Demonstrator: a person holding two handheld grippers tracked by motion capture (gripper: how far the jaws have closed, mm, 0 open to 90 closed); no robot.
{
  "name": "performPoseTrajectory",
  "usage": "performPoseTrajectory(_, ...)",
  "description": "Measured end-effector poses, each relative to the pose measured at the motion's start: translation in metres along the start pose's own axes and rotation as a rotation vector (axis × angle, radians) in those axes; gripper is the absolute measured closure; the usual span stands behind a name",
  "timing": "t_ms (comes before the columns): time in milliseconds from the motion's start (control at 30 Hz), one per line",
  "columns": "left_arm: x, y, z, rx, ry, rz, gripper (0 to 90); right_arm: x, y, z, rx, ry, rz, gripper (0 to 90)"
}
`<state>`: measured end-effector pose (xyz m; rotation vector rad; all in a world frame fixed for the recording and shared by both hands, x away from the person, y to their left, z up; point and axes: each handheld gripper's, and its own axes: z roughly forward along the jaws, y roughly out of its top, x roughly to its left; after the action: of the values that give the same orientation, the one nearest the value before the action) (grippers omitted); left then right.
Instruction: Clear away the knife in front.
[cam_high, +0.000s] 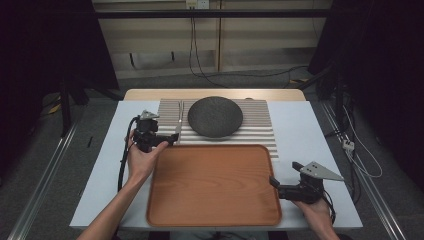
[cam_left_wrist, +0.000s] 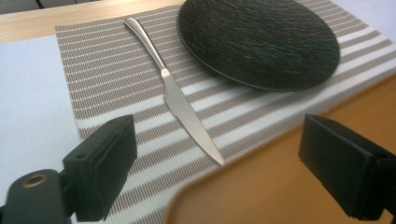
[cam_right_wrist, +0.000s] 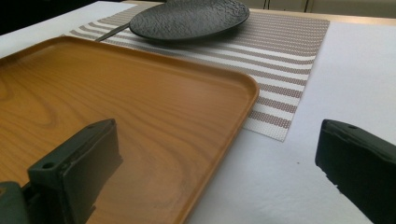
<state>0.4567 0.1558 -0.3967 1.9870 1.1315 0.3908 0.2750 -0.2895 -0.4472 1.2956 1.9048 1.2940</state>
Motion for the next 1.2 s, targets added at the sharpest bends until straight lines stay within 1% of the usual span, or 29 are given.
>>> performPoseTrajectory(33,0.001,0.003,0.003,0.008,0.007,0.003,12.4,0.000,0.000,0.000,0.004,0.004,0.000,0.0)
performPoseTrajectory(167,0.004,0.011,0.012,0.004,0.015,0.003,13.4,0.000,-0.001,0.000,0.001,0.007,0.006,0.0)
performPoseTrajectory(200,0.005,0.013,0.015,0.001,0.020,-0.004,14.3,0.000,-0.001,-0.001,0.000,0.006,0.008,0.0)
performPoseTrajectory(300,0.007,0.019,0.021,0.015,0.035,-0.005,14.3,0.000,-0.001,-0.002,-0.001,0.006,0.007,0.0)
performPoseTrajectory(367,0.008,0.023,0.025,0.023,0.031,-0.003,14.3,0.000,-0.001,-0.002,-0.002,0.007,0.012,0.0)
performPoseTrajectory(433,0.008,0.026,0.029,0.031,0.040,0.012,14.9,0.000,-0.001,-0.002,0.000,0.007,0.008,0.0)
performPoseTrajectory(467,0.009,0.028,0.031,0.030,0.046,0.012,14.9,0.000,-0.001,-0.002,0.000,0.007,0.008,0.0)
performPoseTrajectory(567,0.012,0.032,0.038,0.034,0.055,0.006,18.0,0.000,-0.001,-0.002,0.000,0.014,0.006,0.0)
performPoseTrajectory(700,0.016,0.037,0.050,0.046,0.061,-0.008,18.5,0.001,0.000,-0.002,-0.001,0.015,0.004,0.0)
performPoseTrajectory(733,0.016,0.038,0.054,0.047,0.068,-0.003,22.6,0.001,0.000,-0.002,0.001,0.017,0.003,0.0)
performPoseTrajectory(767,0.017,0.039,0.057,0.054,0.081,0.004,23.5,0.001,0.000,-0.002,0.001,0.017,0.001,0.0)
performPoseTrajectory(800,0.020,0.042,0.064,0.067,0.076,0.003,23.5,0.001,0.000,-0.002,0.001,0.018,0.001,0.0)
performPoseTrajectory(833,0.020,0.042,0.064,0.067,0.076,0.003,24.0,0.001,0.000,-0.002,0.001,0.019,0.001,0.0)
performPoseTrajectory(900,0.024,0.045,0.072,0.078,0.087,-0.004,25.6,0.002,0.000,-0.002,-0.001,0.021,0.007,0.0)
performPoseTrajectory(933,0.026,0.046,0.076,0.083,0.087,-0.013,25.6,0.002,0.000,-0.002,-0.001,0.021,0.007,0.0)
performPoseTrajectory(967,0.028,0.046,0.079,0.090,0.087,-0.025,28.5,0.001,0.000,-0.002,-0.001,0.022,0.015,0.0)
performPoseTrajectory(1000,0.030,0.047,0.084,0.090,0.096,-0.030,28.5,0.001,0.000,-0.002,-0.001,0.022,0.015,0.0)
performPoseTrajectory(1033,0.032,0.047,0.089,0.094,0.114,-0.036,33.1,0.000,-0.001,-0.002,-0.002,0.026,0.017,0.0)
performPoseTrajectory(1067,0.034,0.047,0.091,0.099,0.111,-0.038,35.1,0.000,-0.001,-0.002,-0.001,0.025,0.018,0.0)
performPoseTrajectory(1100,0.035,0.047,0.094,0.104,0.109,-0.049,35.1,0.000,-0.001,-0.002,-0.001,0.025,0.018,0.0)
performPoseTrajectory(1133,0.037,0.047,0.097,0.107,0.103,-0.066,37.9,0.000,-0.001,-0.003,-0.002,0.025,0.018,0.0)
performPoseTrajectory(1167,0.038,0.048,0.099,0.114,0.098,-0.067,40.7,-0.001,-0.001,-0.003,-0.001,0.025,0.015,0.0)
performPoseTrajectory(1200,0.039,0.048,0.101,0.113,0.105,-0.067,43.3,-0.001,-0.001,-0.003,-0.001,0.026,0.016,0.0)
